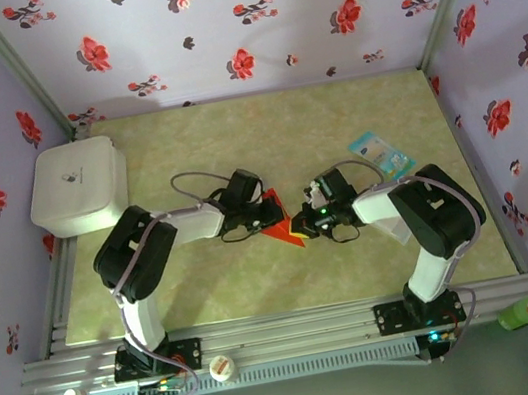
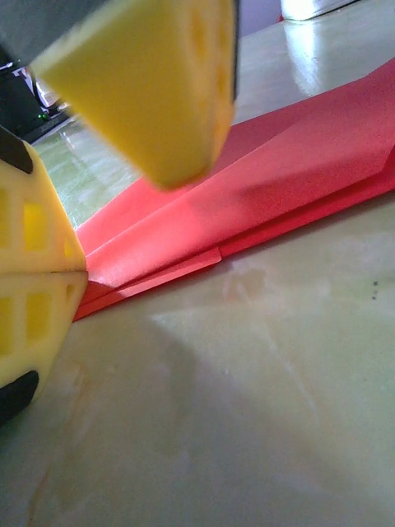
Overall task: Fold a paper plane with a square sheet of paper (pick it up from the middle)
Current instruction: Fourth fold the wing at the center of the table.
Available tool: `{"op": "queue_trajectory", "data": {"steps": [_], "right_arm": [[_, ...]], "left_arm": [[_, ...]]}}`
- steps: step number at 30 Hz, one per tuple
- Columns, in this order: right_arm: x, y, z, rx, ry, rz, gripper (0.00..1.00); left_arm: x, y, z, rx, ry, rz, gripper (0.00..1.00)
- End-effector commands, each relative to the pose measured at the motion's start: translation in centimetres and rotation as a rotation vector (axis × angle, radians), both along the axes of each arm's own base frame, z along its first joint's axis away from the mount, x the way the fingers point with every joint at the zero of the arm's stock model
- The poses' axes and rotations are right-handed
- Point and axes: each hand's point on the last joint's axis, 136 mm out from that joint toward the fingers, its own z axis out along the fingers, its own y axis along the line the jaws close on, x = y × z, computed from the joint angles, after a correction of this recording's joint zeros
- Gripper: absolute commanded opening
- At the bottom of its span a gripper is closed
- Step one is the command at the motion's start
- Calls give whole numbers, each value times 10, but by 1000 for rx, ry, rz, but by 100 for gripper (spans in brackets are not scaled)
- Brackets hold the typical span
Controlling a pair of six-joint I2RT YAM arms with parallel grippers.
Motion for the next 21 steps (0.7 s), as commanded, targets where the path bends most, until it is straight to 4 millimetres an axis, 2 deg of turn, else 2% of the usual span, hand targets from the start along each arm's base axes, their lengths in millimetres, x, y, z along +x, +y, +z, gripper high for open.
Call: {"op": "queue_trajectory", "data": {"steps": [1, 6, 9, 14, 21], "right_arm": [[-29, -30, -47, -180, 142, -28, 0], [-31, -32, -48, -186, 144, -30, 0], [-33, -34, -50, -195, 150, -34, 0], [-36, -37, -52, -207, 154, -23, 0], [-43, -41, -54, -224, 160, -5, 0]], "left_arm": [[-17, -4, -8, -6, 47, -2, 0], [-23, -3, -24, 0, 86, 10, 0], [-23, 5, -32, 50, 88, 26, 0], [-7, 28, -38, 170, 61, 88, 0], [27, 47, -38, 163, 29, 146, 2]]}}
